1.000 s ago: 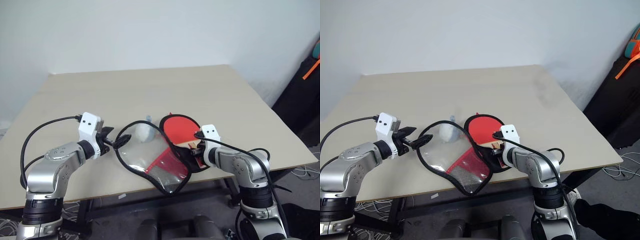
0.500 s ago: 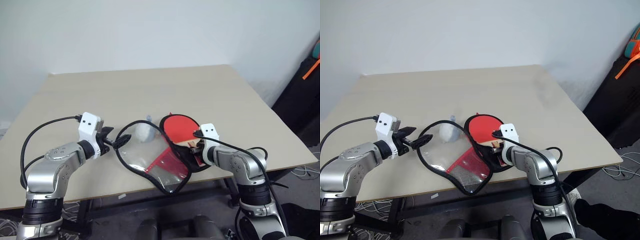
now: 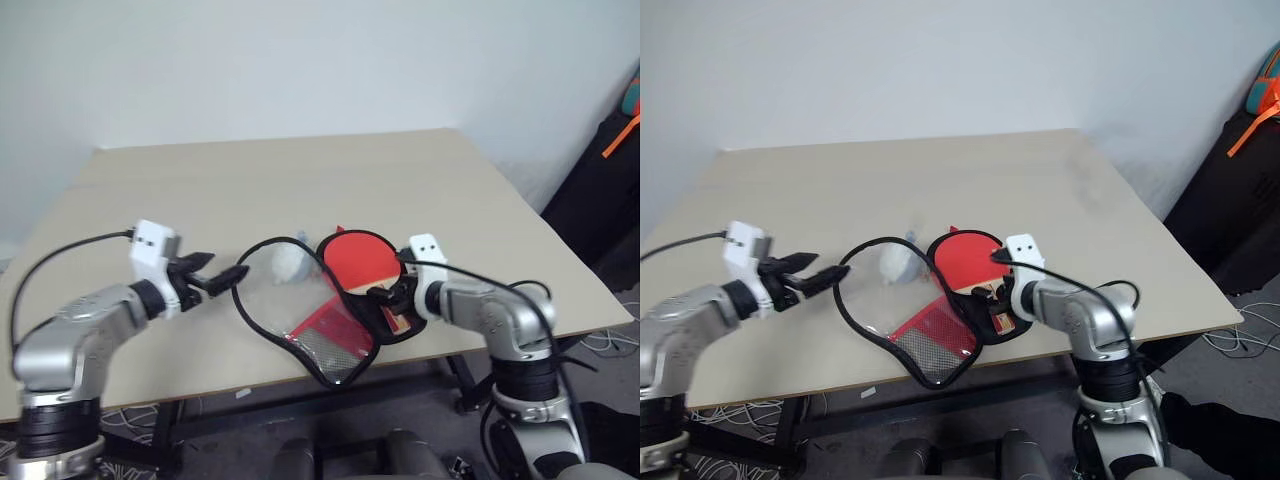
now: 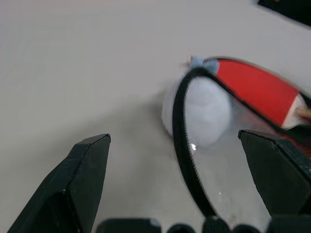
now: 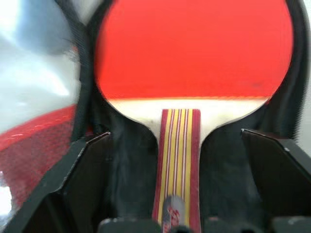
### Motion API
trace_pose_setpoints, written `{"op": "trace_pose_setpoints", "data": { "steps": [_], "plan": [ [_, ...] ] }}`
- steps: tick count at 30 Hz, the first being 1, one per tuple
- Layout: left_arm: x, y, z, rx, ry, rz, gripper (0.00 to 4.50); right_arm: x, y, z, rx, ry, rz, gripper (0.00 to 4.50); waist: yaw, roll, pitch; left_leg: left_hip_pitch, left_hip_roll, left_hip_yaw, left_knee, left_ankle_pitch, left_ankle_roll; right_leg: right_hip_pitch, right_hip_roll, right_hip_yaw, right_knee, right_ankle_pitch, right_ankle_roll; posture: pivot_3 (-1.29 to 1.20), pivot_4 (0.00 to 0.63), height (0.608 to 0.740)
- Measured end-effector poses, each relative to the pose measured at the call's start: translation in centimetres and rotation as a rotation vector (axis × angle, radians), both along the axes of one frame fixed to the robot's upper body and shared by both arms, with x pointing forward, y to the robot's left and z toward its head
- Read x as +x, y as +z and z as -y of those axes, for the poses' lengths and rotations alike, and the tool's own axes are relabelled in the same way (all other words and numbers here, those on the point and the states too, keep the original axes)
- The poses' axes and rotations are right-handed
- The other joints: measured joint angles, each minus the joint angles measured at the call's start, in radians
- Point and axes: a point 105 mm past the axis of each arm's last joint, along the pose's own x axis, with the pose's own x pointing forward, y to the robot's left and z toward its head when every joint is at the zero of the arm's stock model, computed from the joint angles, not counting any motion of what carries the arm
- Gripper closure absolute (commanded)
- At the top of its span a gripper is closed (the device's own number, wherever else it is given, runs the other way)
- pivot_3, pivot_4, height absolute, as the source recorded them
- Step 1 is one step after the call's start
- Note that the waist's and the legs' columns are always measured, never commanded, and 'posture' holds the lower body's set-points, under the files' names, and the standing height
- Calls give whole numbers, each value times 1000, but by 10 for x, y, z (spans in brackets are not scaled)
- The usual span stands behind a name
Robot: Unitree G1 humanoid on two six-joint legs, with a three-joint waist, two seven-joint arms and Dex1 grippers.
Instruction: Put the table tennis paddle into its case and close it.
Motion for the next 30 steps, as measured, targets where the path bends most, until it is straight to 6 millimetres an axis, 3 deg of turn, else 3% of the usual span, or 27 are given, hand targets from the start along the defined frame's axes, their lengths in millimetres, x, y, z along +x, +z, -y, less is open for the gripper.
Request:
{"op": "trace_pose_setpoints", "data": {
  "steps": [2, 5, 8, 11, 15, 19, 23, 27, 30],
  "plan": [
    [-5, 13, -8, -8, -1, 9, 0, 1, 12, 4, 24, 21, 19, 10, 0, 0, 0, 1, 0, 0, 0, 0, 0, 1, 0, 0, 0, -1, -1, 0, 0, 740],
    [-15, 15, -24, 0, 8, -30, 0, 3, 29, 10, 61, 63, 41, 10, 0, 1, 1, 1, 0, 1, 0, 0, 0, 0, 0, 0, 0, -2, -3, 0, 0, 740],
    [-17, 5, -38, -8, 60, -74, 0, 15, 53, 24, 75, 49, 103, 10, 1, 1, 0, 1, 0, 0, 0, 0, 0, 0, -1, -1, -1, -2, -3, 0, 0, 740],
    [-17, -13, -36, -20, 76, -105, 0, 22, 65, 30, 85, 48, 143, 10, 1, 1, 0, 0, -1, 1, 0, 0, 0, 1, -1, 0, -1, -2, -3, 0, 0, 740],
    [-12, -48, -17, -46, 84, -151, 900, 27, 71, 37, 84, 49, 164, 0, 1, 0, 0, 0, -1, 1, 0, 0, 0, 1, -2, 0, -1, -1, -3, 0, 0, 740],
    [-9, -69, 4, -43, 56, -187, 2454, 31, 83, 40, 70, 58, 209, 0, 1, 0, 0, 0, -1, 1, 0, 0, 0, 1, -1, 0, -1, -1, -1, 0, 0, 740],
    [-3, -75, 16, -22, 32, -180, 3821, 32, 85, 44, 62, 51, 212, 0, 1, 0, 0, 0, -1, 1, 0, 0, 0, 1, -1, 0, -1, -1, -1, 0, 0, 740],
    [5, -64, 29, -80, -11, -146, 3821, 32, 86, 44, 62, 51, 215, 0, 1, 0, 0, 0, -1, 1, 1, 0, 0, 1, -1, 0, -1, 0, -1, 0, 0, 740],
    [10, -49, 58, -237, -98, -122, 3821, 32, 86, 44, 62, 50, 215, 0, 3, 0, 0, -1, -1, 0, 3, 0, 0, 2, -1, 0, -1, 0, 0, 0, 0, 740]
  ]
}}
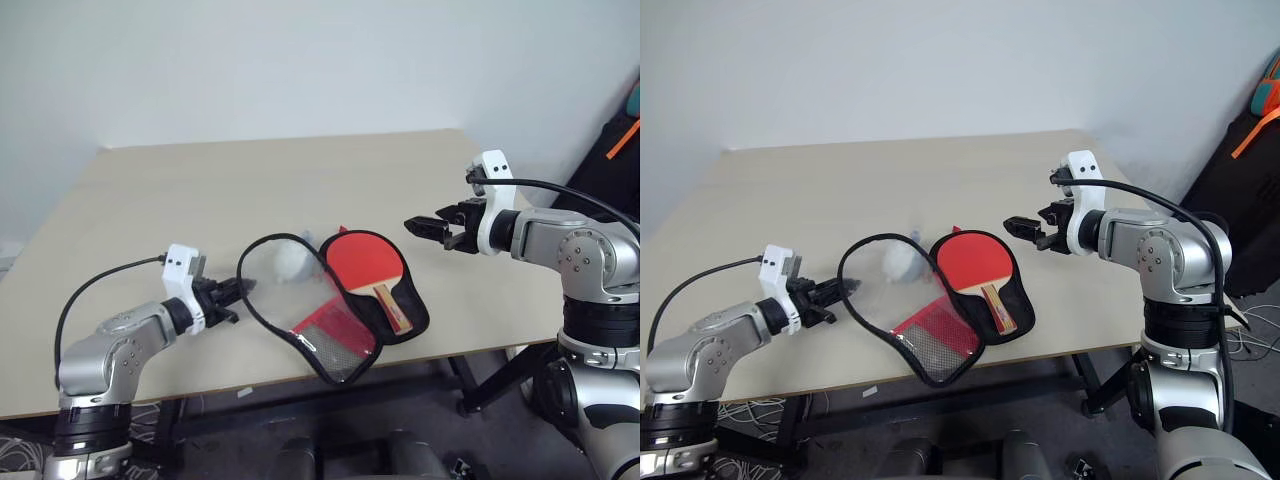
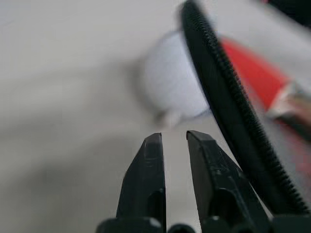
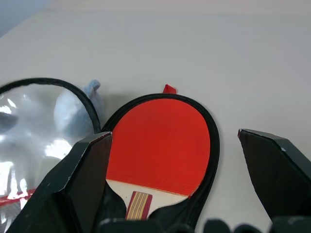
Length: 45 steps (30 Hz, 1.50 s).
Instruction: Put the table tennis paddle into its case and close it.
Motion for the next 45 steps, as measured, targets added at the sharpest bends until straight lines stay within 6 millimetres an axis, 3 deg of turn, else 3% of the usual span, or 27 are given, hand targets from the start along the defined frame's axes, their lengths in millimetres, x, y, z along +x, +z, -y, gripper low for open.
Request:
{"op": "trace_pose_setpoints", "data": {
  "steps": [5, 9, 13, 19, 23, 27, 35, 45],
  "plan": [
    [4, 6, 54, -67, -175, 4, 3821, 6, -1, 15, -13, -46, 2, 0, -1, 0, 0, 0, -1, 0, 0, 0, 0, 1, 0, 0, 0, 0, 0, 0, 0, 740],
    [15, 8, 123, -116, -321, 21, 3821, 18, 5, 27, -18, -89, 29, 0, 7, 0, 0, 0, -2, 1, 2, 0, 0, 2, 0, 2, 0, 0, 1, 0, 0, 740],
    [27, 10, 151, -92, -357, 51, 3821, 20, 8, 29, -25, -91, 45, 0, 4, 1, 0, 1, -1, 1, 1, 0, 1, 1, 2, 3, 0, 0, 1, 0, 0, 740],
    [29, 0, 151, -67, -350, 27, 3821, 21, 8, 31, -30, -101, 47, 0, 5, 2, -1, 0, -1, 2, 1, 0, 1, 1, 2, 4, 0, 0, 1, 0, 0, 740],
    [8, -17, 141, -91, -364, -75, 3821, 20, 4, 35, -33, -121, 44, 0, 5, 2, 0, 0, -1, 1, 1, 0, 1, 0, 2, 5, 0, 0, 1, 0, 0, 740],
    [-18, -27, 137, -113, -411, -181, 2978, 19, 2, 38, -29, -144, 40, 0, 5, 2, 0, 1, -1, 1, 1, 0, 1, 1, 2, 4, 1, 0, 1, 0, 0, 740],
    [-49, -45, 135, -99, -489, -321, 161, 19, -2, 22, 6, -119, 37, 0, 6, 2, 0, 1, -1, 1, 2, 0, 1, 1, 2, 4, 0, 0, 1, 0, 0, 740],
    [-49, -49, 140, -190, -447, -416, 161, 15, -6, 15, 16, -123, 22, 0, 8, 3, -1, 1, -2, 1, 2, 0, 1, 2, 2, 4, 0, 0, 1, 0, 0, 740]
  ]
}}
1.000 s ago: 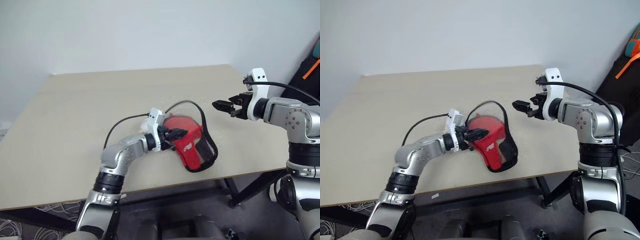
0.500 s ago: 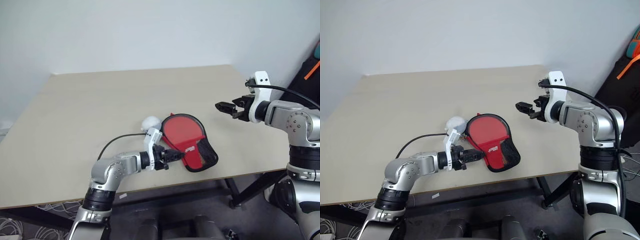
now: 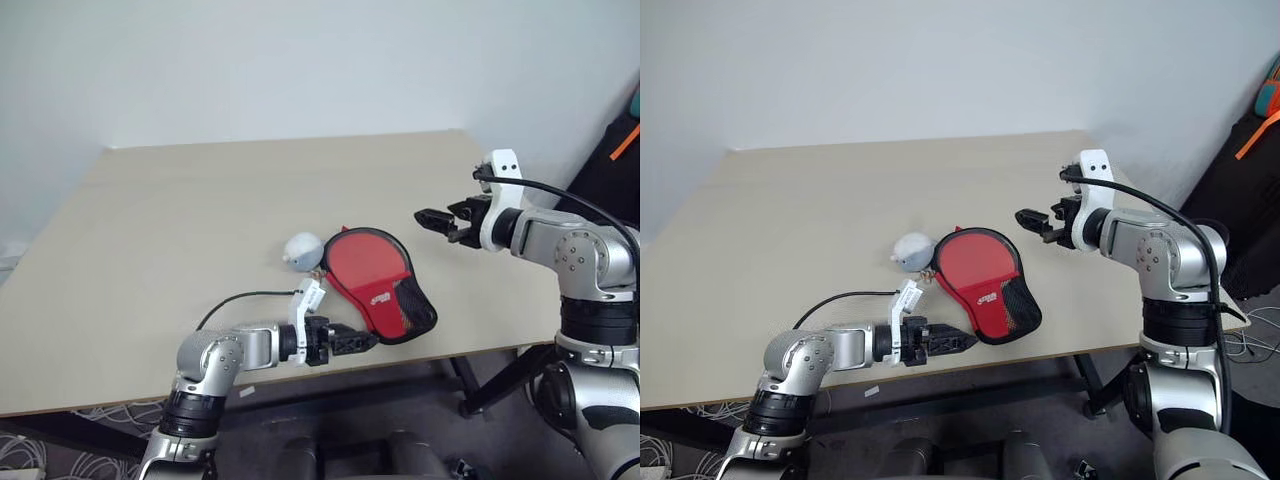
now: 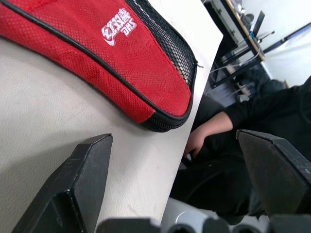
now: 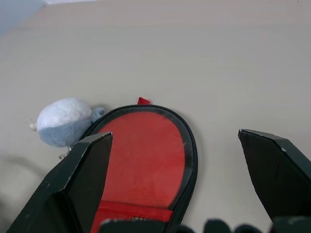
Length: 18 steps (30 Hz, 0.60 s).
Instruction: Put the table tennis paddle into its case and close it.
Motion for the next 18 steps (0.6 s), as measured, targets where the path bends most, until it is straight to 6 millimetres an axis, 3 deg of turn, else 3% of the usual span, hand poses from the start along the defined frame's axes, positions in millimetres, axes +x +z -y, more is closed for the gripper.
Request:
{"op": "trace_pose_setpoints", "data": {
  "steps": [18],
  "plan": [
    [14, -1, 31, 53, 14, -139, 161, -6, 6, -6, 18, -5, 7, 0, 18, 3, -4, 1, -4, -3, 2, 1, 1, 5, -1, 1, -1, -2, 0, 0, 0, 740]
  ]
}}
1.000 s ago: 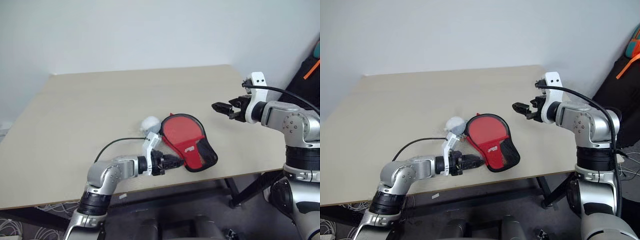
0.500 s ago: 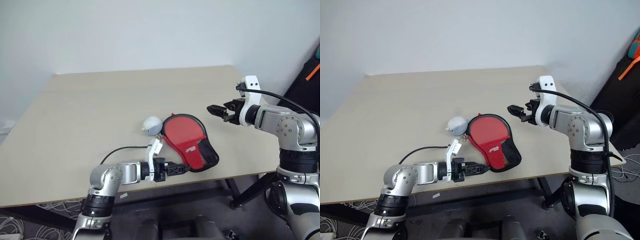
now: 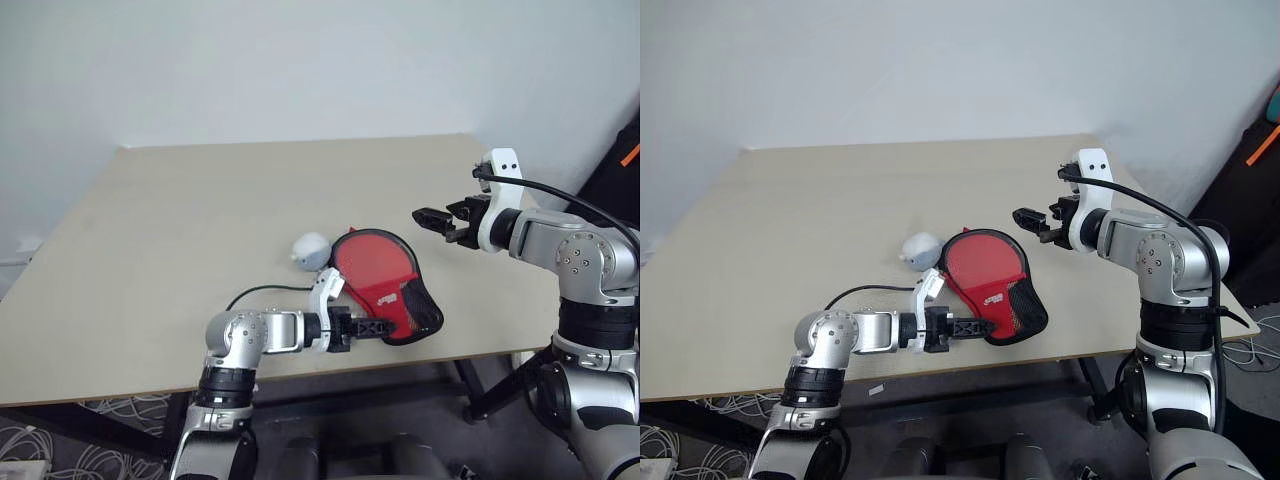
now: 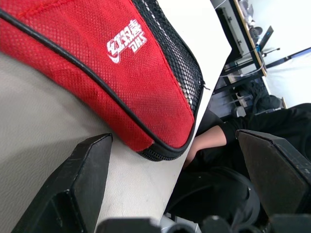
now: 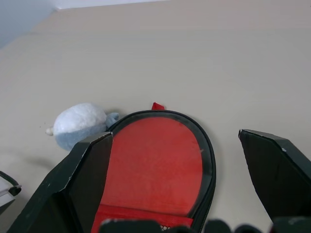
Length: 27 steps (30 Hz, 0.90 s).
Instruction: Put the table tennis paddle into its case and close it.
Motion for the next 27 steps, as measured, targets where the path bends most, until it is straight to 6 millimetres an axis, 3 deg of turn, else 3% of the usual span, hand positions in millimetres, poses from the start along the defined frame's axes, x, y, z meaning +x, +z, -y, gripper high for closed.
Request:
{"op": "trace_pose_setpoints", "data": {
  "steps": [7, 10, 20, 21, 27],
  "plan": [
    [4, -3, 9, 9, 3, -14, 161, -1, 0, -3, 6, 1, -2, 0, 1, 4, -4, 2, -2, -4, 0, 0, 1, 7, 0, -1, -5, 0, 0, 0, 0, 740],
    [5, -6, 8, 32, 14, -19, 703, -1, 0, -3, 6, 0, -1, 0, 0, 9, -7, 5, -2, -6, -2, 0, 0, 12, 0, -2, -14, 1, 2, 0, 0, 740],
    [9, -19, 0, 115, 48, -32, 4320, 0, 3, -5, 8, 5, 7, 0, -3, 9, -7, 4, -2, -6, -7, 0, 1, 11, 0, -2, -15, 1, 2, 0, 0, 740],
    [8, -19, 0, 114, 47, -34, 4482, 0, 4, -5, 8, 6, 8, 0, -2, 9, -7, 4, -2, -6, -7, 0, 1, 11, 0, -2, -15, 1, 3, 0, 0, 740],
    [7, -19, -1, 114, 33, -27, 4482, 0, 4, -8, 15, 12, 7, 0, -3, 9, -7, 2, -2, -6, -7, 0, 1, 10, 0, -1, -16, 0, 3, 0, 0, 740]
  ]
}}
